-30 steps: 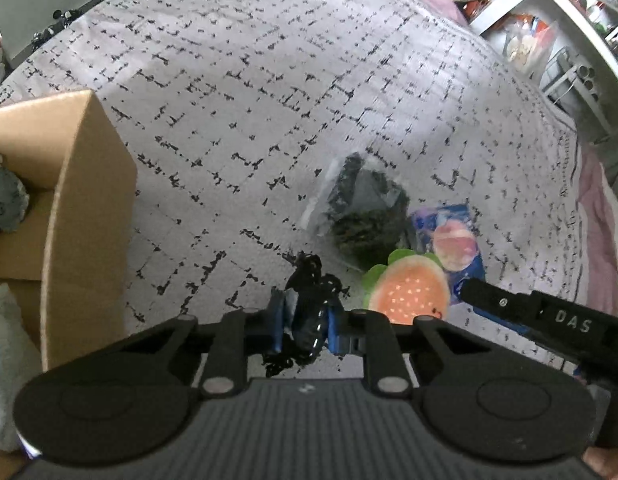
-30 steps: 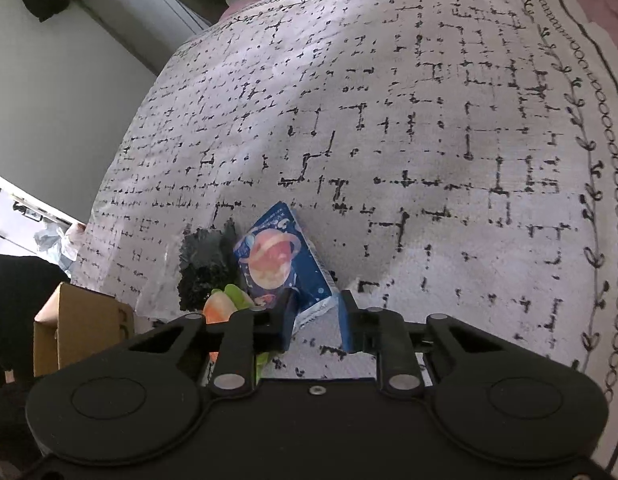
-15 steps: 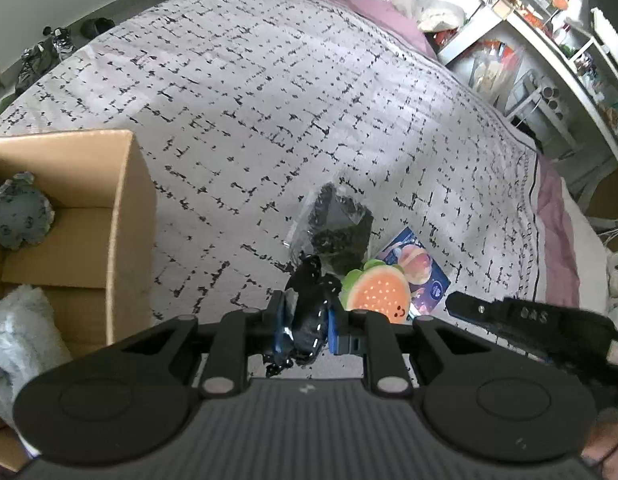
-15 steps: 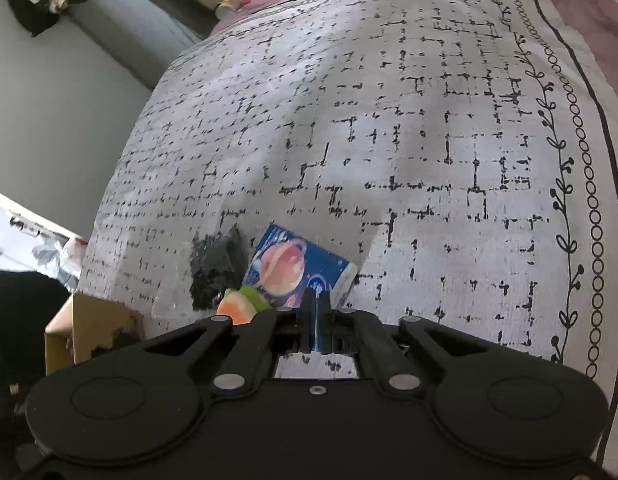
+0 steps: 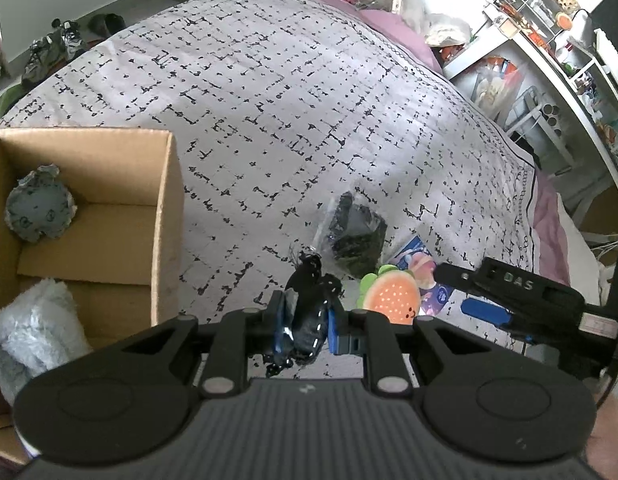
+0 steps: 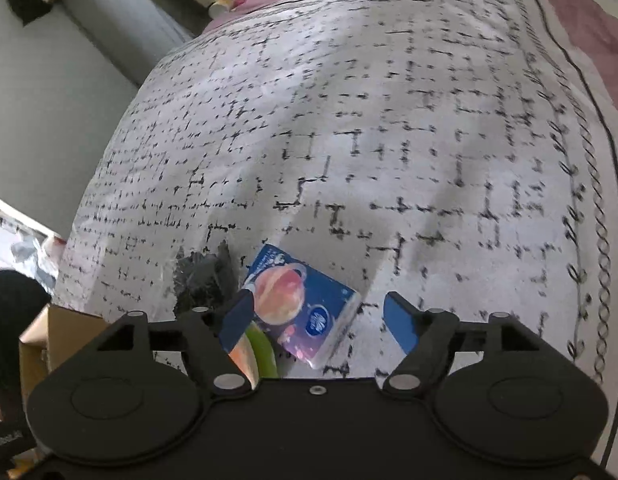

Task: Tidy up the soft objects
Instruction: 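Close the left gripper on the black scrunchie while the right gripper grasps the blue card box, then carry the scrunchie and card box with both grippers over the cardboard box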

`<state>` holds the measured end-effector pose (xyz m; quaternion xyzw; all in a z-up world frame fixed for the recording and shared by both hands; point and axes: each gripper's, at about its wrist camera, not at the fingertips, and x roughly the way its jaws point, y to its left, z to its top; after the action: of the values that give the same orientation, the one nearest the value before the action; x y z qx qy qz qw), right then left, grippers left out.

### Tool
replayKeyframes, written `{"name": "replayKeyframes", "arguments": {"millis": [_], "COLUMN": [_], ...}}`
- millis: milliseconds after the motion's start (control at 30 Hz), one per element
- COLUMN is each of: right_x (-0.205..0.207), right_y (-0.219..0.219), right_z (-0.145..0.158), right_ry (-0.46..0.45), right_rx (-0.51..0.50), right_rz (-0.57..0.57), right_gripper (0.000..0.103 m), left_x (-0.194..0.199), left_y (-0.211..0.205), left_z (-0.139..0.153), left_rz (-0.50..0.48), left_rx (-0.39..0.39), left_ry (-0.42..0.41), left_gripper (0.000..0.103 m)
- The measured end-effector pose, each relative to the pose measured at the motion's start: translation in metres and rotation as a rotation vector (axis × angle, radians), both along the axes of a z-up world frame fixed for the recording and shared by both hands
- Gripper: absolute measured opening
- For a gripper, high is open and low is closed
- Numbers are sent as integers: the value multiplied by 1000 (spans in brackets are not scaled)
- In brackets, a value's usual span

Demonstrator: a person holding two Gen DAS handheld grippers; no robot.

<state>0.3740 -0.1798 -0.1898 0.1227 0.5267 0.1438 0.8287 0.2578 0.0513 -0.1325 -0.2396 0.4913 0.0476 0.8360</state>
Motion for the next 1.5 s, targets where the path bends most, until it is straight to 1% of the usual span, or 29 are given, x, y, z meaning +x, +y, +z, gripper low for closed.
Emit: {"name": "replayKeyframes", "arguments": {"millis": [100,167,267,333,400,467,667,800,933,1167,1367,1500], "right_x": [5,6,3,0,-3,-4,-8,-19,-26,-39,-52,-62], "right_y": [8,14,26,32,33,28,16,8,-2,0,14,31], "right_z": [-8,-9,-14,-15,-15,-13,-5,4,19,44,68,83], "right_ry": [6,-9,-38,-61,-80,-82,-63,-80,-104,-151,-188,-211], "right_rx": [-19,-24,-69,-94,-115,-104,-64,-74,-67,-54,-36,-21], "right_rz": [18,44,102,127,148,154,148,135,96,81,79,86], "right_gripper": [71,72,74,72,66,53,35,31,24,22,22,22], "left_x": [3,4,5,6,5,5,1,-4,-10,-22,-35,-44], "left_y": [2,4,6,7,7,5,-1,-5,-4,11,33,49], "left_z": [-1,1,3,4,5,6,10,16,23,40,49,54], "left_rz": [9,11,11,15,15,12,9,2,-3,11,38,50], "left_rx": [-4,1,12,16,18,20,14,3,-8,-18,-24,-28], "left_ry": [6,4,4,8,8,6,-6,-19,-39,-77,-105,-119], "left_gripper": [20,20,20,20,20,20,20,20,20,19,20,19]}}
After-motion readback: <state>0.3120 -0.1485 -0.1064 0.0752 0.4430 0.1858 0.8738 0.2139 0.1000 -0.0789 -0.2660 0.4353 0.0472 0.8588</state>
